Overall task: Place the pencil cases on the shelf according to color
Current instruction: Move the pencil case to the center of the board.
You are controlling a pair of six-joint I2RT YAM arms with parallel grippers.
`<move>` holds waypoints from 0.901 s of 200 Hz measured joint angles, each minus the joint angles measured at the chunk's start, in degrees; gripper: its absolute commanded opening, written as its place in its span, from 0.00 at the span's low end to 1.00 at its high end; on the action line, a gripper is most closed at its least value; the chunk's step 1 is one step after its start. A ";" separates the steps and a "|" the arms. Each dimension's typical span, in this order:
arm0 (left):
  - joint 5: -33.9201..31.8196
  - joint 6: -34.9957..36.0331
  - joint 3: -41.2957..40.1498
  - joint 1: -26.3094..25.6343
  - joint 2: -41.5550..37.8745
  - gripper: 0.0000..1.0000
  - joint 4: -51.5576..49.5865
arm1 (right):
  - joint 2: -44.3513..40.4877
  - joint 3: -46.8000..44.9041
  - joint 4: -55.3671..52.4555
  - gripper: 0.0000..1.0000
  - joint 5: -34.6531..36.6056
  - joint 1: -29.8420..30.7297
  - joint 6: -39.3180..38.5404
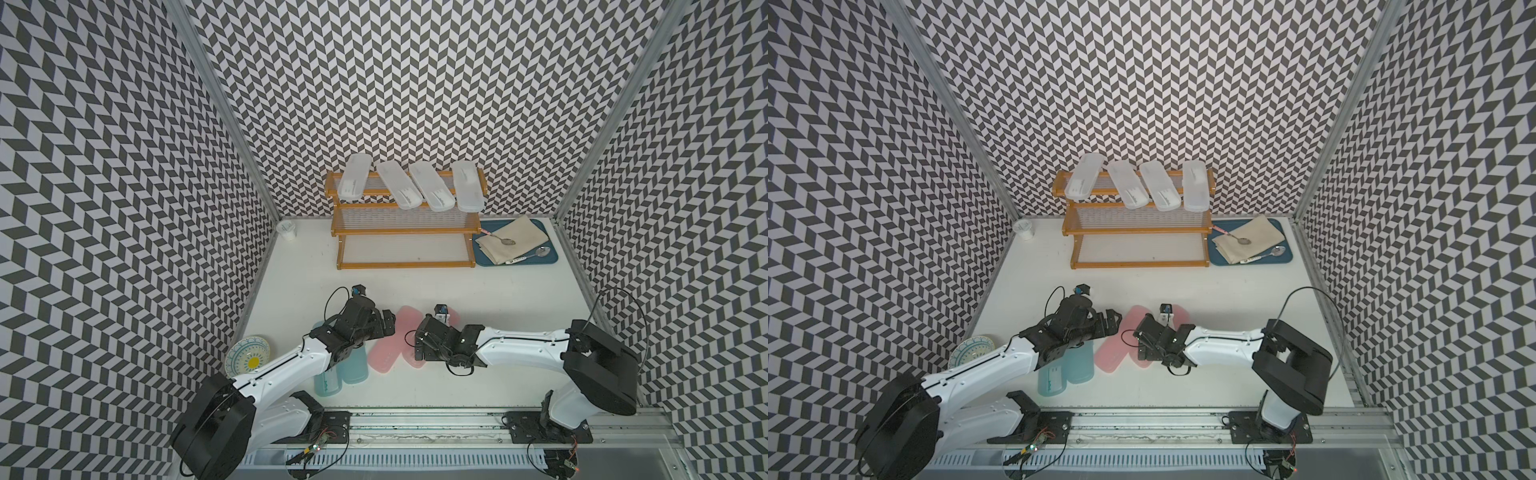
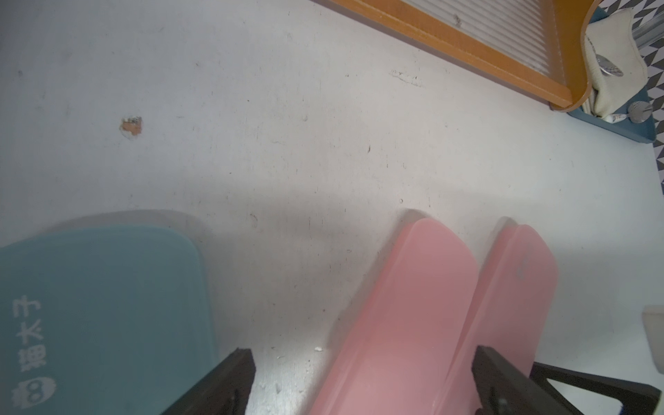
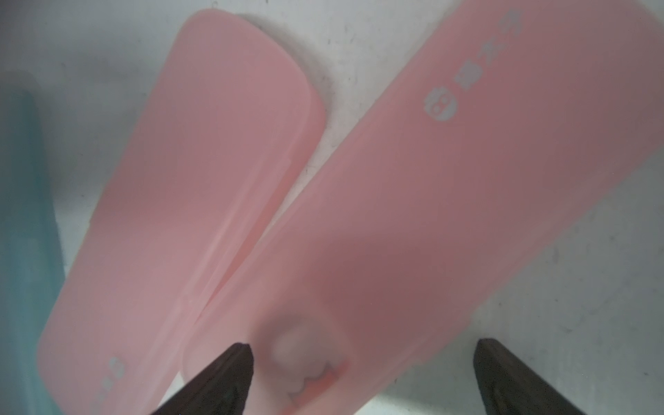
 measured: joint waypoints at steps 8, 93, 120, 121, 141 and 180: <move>-0.09 0.00 0.04 0.00 0.04 1.00 -0.37 | -1.29 -1.33 -0.24 1.00 0.59 -0.11 0.20; 0.39 -0.44 0.11 0.00 0.04 1.00 -0.83 | -26.25 -13.99 -4.83 1.00 0.74 -6.91 -2.08; 0.52 -0.48 0.11 0.00 0.04 1.00 -0.68 | -27.52 -13.97 -0.50 0.99 -1.16 -6.91 -2.03; 0.52 -0.46 0.11 0.00 0.04 1.00 -0.68 | -27.47 -13.94 -0.39 1.00 -1.20 -6.91 -2.03; 0.61 -0.46 0.09 0.00 0.04 1.00 -0.68 | -22.91 -11.98 0.04 1.00 -2.51 -6.91 -2.05; 0.74 -0.46 0.09 0.00 -0.26 1.00 -0.70 | -11.19 -4.63 -0.74 1.00 -1.99 -7.34 -2.99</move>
